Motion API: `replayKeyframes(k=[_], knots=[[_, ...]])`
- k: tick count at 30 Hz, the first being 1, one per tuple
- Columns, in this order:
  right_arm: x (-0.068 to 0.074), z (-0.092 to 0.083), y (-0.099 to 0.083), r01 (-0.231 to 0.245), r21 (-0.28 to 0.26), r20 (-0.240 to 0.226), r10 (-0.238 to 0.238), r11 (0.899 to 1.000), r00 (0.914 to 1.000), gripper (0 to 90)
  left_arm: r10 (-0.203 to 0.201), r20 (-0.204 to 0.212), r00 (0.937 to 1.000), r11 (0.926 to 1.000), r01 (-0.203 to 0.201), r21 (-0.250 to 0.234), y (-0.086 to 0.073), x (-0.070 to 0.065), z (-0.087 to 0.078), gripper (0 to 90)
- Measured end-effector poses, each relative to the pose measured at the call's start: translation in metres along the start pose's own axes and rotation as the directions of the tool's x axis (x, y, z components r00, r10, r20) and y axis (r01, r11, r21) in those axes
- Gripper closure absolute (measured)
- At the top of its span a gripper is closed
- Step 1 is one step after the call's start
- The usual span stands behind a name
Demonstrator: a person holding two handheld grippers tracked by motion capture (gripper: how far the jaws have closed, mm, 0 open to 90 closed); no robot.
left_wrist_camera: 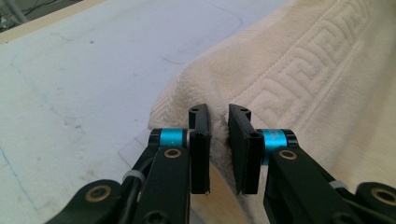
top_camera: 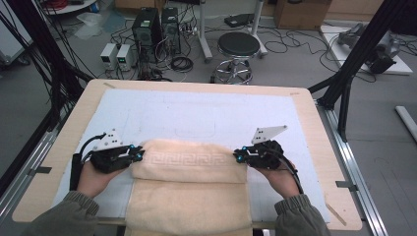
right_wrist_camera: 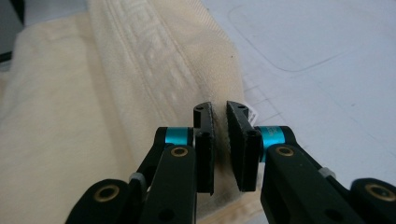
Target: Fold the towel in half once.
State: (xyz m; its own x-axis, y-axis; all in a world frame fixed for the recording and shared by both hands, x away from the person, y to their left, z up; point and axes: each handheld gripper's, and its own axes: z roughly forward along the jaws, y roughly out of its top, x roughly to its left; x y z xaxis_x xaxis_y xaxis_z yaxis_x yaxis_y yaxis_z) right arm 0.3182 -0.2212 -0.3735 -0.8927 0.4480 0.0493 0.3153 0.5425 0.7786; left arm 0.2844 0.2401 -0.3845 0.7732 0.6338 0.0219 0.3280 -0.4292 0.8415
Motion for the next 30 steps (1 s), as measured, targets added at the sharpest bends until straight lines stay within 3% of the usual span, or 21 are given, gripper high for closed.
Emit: replayKeyframes(k=[3, 4, 5, 7, 8, 10, 12, 15, 19, 21, 26, 30], knots=[[0.022, -0.015, -0.001, 0.040, -0.010, -0.032, -0.040, 0.999, 0.9987, 82.1, 0.022, 0.063, 0.9978, 0.9997, -0.021, -0.010, -0.009, -0.023, -0.024, 78.9], [0.031, -0.021, -0.003, 0.050, -0.022, -0.055, -0.051, 0.999, 0.9972, 82.1, 0.023, 0.123, 0.9922, 0.9997, -0.021, -0.016, -0.013, -0.031, -0.034, 78.8], [0.041, -0.028, -0.005, 0.059, -0.044, -0.083, -0.062, 0.997, 0.9946, 82.1, 0.040, 0.190, 0.9809, 0.9991, -0.037, -0.019, -0.019, -0.040, -0.045, 78.2], [0.058, -0.040, -0.010, 0.079, -0.056, -0.116, -0.085, 0.995, 0.9896, 80.5, 0.078, 0.208, 0.9750, 0.9969, -0.075, -0.025, -0.025, -0.050, -0.057, 74.8], [0.064, -0.045, -0.013, 0.078, -0.055, -0.133, -0.085, 0.995, 0.9874, 78.7, 0.075, 0.212, 0.9744, 0.9972, -0.072, -0.023, -0.027, -0.051, -0.061, 72.4], [0.068, -0.049, -0.017, 0.065, -0.062, -0.147, -0.074, 0.996, 0.9863, 77.2, 0.070, 0.186, 0.9801, 0.9975, -0.068, -0.020, -0.027, -0.047, -0.064, 69.9], [0.066, -0.048, -0.020, 0.061, -0.054, -0.134, -0.068, 0.997, 0.9886, 75.8, 0.044, 0.168, 0.9848, 0.9988, -0.039, -0.030, -0.026, -0.039, -0.060, 68.5], [0.059, -0.041, -0.021, 0.050, -0.041, -0.125, -0.055, 0.998, 0.9906, 74.4, 0.045, 0.138, 0.9895, 0.9987, -0.041, -0.029, -0.025, -0.033, -0.048, 67.2], [0.045, -0.025, -0.021, 0.051, 0.002, -0.082, -0.051, 0.999, 0.9953, 71.2, 0.010, 0.081, 0.9967, 0.9997, -0.009, -0.023, -0.026, -0.022, -0.029, 65.4], [0.035, -0.018, -0.021, 0.038, 0.008, -0.061, -0.037, 0.999, 0.9975, 67.6, -0.016, 0.058, 0.9982, 0.9997, 0.017, -0.020, -0.028, -0.016, -0.020, 63.8], [0.014, -0.001, -0.022, 0.016, 0.044, -0.001, -0.015, 0.999, 0.9999, 57.8, -0.022, 0.006, 0.9997, 0.9987, 0.022, 0.046, -0.032, -0.004, 0.002, 58.1], [0.003, 0.012, -0.025, 0.003, 0.074, 0.016, -0.004, 0.997, 0.9999, 52.2, -0.024, -0.021, 0.9995, 0.9965, 0.025, 0.079, -0.033, 0.001, 0.014, 50.1]])
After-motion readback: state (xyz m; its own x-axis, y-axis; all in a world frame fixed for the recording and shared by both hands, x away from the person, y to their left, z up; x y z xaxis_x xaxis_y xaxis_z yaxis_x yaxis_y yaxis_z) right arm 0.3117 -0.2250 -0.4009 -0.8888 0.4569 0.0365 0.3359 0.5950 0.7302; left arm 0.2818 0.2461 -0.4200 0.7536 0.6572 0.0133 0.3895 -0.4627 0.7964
